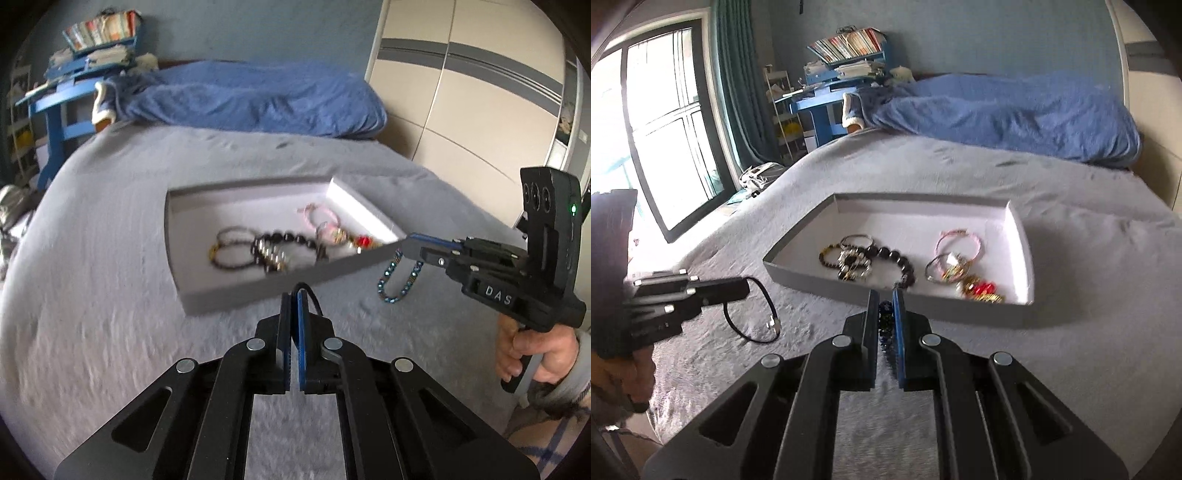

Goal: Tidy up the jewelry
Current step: 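Carry the hair tie and blue bracelet into the tray and open both tools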

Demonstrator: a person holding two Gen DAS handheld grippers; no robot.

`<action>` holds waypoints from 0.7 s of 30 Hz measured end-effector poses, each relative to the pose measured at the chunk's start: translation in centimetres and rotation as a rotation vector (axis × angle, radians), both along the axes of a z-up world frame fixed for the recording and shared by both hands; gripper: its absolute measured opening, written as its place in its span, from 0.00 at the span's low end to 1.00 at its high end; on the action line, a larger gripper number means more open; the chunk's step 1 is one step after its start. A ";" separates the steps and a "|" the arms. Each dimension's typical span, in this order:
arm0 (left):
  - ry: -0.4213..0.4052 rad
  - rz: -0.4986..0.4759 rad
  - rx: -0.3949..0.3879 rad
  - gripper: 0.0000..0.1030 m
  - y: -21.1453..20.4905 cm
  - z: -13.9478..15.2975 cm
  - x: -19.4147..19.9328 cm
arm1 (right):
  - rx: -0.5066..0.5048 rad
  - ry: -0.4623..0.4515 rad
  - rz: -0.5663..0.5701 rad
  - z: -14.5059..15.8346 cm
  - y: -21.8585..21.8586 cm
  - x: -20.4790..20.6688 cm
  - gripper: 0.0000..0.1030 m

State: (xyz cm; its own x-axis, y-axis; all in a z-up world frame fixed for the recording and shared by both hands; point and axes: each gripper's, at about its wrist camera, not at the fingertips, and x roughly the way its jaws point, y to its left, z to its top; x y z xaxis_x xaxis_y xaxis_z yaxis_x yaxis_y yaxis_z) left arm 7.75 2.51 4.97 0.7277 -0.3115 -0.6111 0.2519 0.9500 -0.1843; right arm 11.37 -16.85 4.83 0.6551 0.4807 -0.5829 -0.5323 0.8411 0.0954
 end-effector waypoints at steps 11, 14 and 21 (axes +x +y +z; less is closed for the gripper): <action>-0.038 0.018 0.037 0.03 0.3 2.5 4.2 | 0.023 -0.036 -0.020 3.0 -1.1 2.9 0.07; -0.030 0.036 0.034 0.03 0.7 2.5 5.5 | 0.043 -0.033 -0.025 3.6 -1.2 4.2 0.07; 0.004 0.076 0.044 0.03 1.4 1.5 8.7 | 0.019 -0.007 -0.030 3.4 -0.4 6.9 0.07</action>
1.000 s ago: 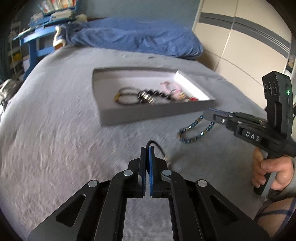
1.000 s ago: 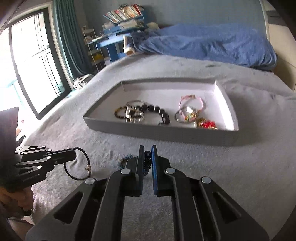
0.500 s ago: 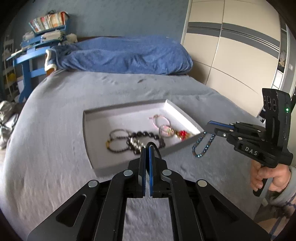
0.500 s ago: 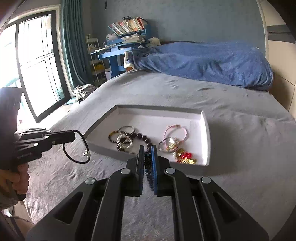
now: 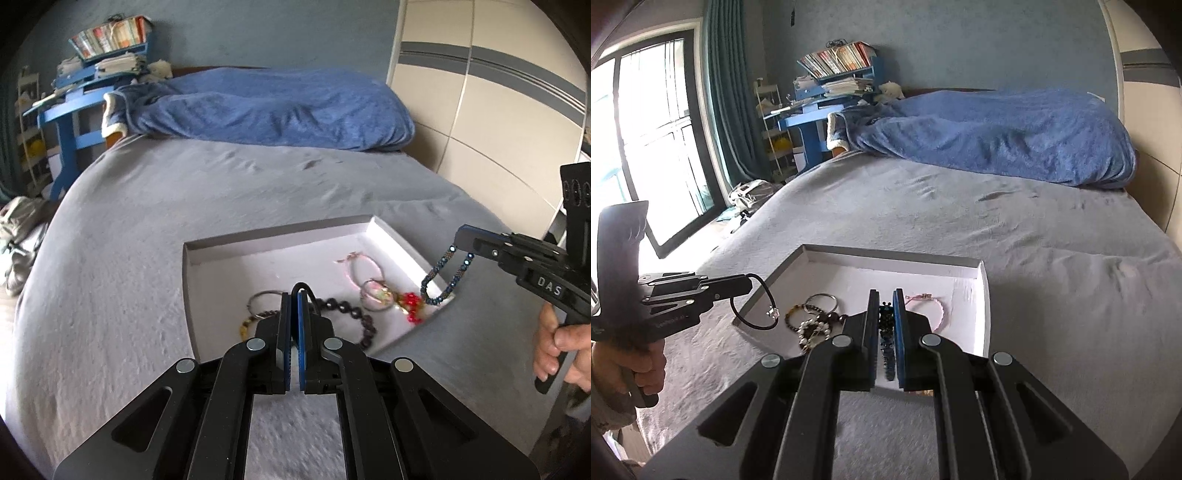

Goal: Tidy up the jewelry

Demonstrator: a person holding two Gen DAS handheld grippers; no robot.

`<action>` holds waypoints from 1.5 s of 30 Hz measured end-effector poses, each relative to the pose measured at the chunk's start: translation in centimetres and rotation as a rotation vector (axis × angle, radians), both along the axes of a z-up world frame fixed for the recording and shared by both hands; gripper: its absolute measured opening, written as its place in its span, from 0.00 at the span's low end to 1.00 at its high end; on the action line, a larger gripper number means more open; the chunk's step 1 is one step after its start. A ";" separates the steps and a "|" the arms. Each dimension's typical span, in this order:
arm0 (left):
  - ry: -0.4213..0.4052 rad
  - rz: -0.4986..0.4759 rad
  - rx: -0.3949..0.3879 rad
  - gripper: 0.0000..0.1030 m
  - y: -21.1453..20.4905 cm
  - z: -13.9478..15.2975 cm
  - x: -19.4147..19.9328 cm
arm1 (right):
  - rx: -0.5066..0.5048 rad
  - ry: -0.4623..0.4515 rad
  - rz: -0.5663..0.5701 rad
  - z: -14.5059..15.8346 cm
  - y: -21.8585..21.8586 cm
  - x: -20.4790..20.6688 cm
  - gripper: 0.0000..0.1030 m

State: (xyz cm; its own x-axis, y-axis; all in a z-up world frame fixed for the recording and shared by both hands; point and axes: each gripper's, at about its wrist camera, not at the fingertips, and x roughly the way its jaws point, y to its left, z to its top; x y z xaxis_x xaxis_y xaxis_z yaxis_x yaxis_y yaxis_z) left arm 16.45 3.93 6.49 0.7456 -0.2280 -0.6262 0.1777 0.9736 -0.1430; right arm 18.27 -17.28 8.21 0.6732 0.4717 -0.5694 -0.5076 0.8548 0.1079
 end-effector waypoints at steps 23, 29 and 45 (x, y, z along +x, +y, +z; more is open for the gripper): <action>0.101 0.092 0.051 0.27 0.4 -6.3 0.4 | -0.074 0.106 -0.098 -7.3 -0.8 1.7 0.09; 0.063 0.092 0.063 0.66 -0.1 -5.9 -0.3 | -0.055 0.066 -0.097 -6.8 -1.1 1.0 0.28; -0.102 0.157 -0.006 0.94 -0.6 -3.9 -6.0 | 0.009 -0.015 -0.118 -6.5 -2.6 -4.1 0.79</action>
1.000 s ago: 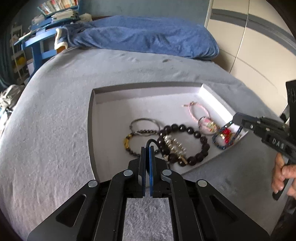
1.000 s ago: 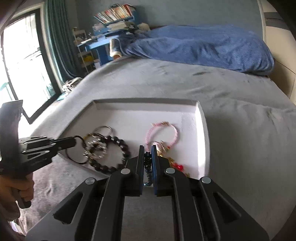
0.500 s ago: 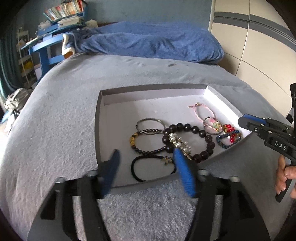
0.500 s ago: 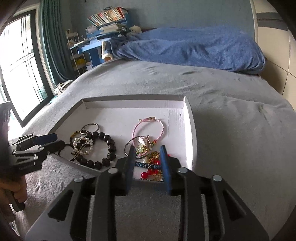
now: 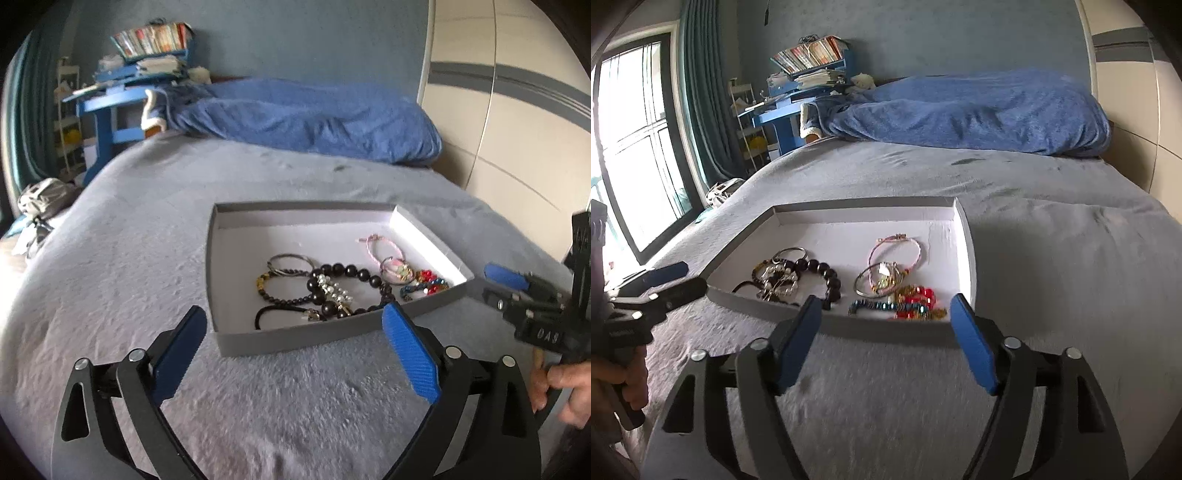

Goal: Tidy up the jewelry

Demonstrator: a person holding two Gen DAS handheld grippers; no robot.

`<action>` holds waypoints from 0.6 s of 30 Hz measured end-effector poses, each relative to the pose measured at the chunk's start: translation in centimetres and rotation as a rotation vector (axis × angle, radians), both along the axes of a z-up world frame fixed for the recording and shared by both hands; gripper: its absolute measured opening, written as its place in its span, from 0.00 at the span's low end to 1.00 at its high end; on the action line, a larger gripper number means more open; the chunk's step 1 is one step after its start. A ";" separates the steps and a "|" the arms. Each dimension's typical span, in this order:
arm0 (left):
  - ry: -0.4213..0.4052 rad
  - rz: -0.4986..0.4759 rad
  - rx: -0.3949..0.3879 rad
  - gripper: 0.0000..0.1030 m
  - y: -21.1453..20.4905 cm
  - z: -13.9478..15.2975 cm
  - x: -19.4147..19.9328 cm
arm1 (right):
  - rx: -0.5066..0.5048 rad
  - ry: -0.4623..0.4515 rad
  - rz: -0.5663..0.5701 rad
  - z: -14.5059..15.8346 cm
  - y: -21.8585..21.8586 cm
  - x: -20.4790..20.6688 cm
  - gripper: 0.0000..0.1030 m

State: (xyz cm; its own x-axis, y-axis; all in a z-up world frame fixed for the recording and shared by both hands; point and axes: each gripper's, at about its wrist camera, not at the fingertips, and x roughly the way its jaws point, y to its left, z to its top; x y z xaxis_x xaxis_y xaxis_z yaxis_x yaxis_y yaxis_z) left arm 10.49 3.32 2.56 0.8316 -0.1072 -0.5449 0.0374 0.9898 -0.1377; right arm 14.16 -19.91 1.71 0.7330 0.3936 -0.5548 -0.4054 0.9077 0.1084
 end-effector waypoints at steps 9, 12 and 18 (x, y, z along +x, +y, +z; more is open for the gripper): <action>-0.108 0.042 0.024 0.95 -0.3 -0.2 -3.2 | 0.019 -0.076 -0.018 0.4 -0.5 -3.5 0.92; -0.137 0.048 0.036 0.95 -0.5 -0.2 -3.8 | -0.002 -0.092 -0.022 0.0 -0.3 -4.4 0.95; -0.135 0.077 0.004 0.95 0.3 -0.6 -4.2 | -0.079 -0.130 -0.036 -0.5 0.9 -5.5 0.95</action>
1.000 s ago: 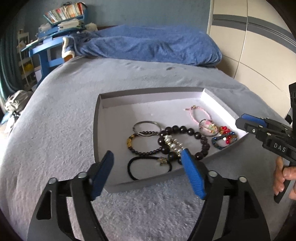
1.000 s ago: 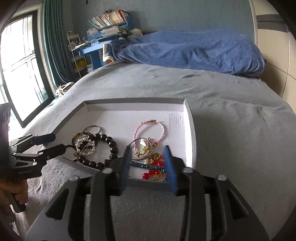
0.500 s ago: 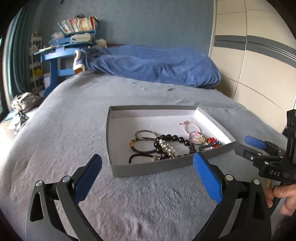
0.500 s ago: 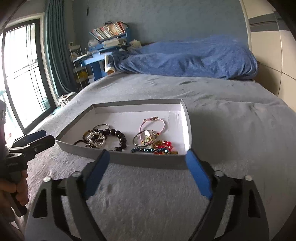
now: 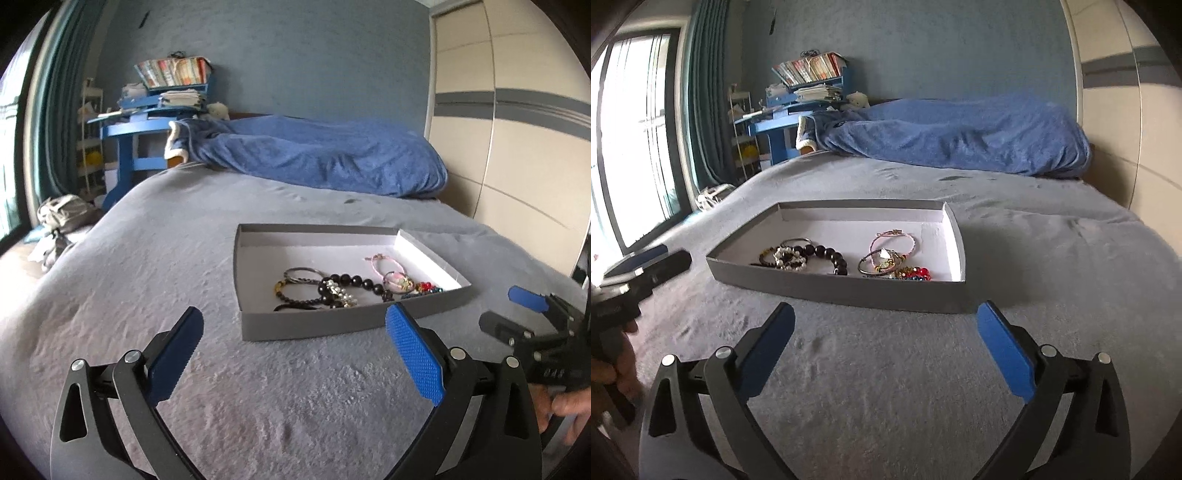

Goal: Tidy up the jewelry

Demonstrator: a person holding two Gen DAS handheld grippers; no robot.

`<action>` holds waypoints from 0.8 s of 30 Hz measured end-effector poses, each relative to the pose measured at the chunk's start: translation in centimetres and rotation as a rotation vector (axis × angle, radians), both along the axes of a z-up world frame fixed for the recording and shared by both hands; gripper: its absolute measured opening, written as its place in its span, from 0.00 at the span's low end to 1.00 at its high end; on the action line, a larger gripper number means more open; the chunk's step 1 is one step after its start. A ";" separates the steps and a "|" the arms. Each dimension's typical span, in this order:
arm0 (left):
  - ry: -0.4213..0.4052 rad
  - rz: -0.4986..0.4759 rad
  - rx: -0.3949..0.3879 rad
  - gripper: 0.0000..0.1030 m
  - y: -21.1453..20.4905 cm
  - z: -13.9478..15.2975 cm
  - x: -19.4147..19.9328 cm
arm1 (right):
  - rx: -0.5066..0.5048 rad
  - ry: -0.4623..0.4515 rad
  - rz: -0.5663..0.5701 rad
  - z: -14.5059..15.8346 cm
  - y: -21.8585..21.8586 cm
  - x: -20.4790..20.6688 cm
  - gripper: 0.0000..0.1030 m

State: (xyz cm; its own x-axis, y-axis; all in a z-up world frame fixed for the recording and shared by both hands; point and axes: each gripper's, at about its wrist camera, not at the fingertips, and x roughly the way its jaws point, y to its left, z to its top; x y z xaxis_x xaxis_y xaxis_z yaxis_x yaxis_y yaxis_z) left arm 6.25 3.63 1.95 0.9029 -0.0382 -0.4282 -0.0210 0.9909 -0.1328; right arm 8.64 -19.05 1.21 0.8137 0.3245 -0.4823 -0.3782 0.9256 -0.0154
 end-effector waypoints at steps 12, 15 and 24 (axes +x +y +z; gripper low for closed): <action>0.007 -0.002 0.028 0.95 -0.4 -0.1 0.1 | 0.020 -0.009 0.001 0.1 -0.6 -0.1 0.95; 0.014 0.003 0.034 0.95 -0.4 -0.1 0.2 | 0.021 -0.004 0.001 0.0 -0.5 0.0 0.95; 0.016 0.004 0.042 0.95 -0.5 -0.2 0.3 | 0.031 0.004 0.001 0.1 -0.5 0.1 0.95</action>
State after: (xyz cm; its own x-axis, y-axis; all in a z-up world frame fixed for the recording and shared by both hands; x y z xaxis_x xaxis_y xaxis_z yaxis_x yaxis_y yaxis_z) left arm 6.54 3.16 1.72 0.8960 -0.0169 -0.4437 -0.0263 0.9955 -0.0911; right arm 8.70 -19.57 1.30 0.8115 0.3405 -0.4749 -0.3796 0.9250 0.0145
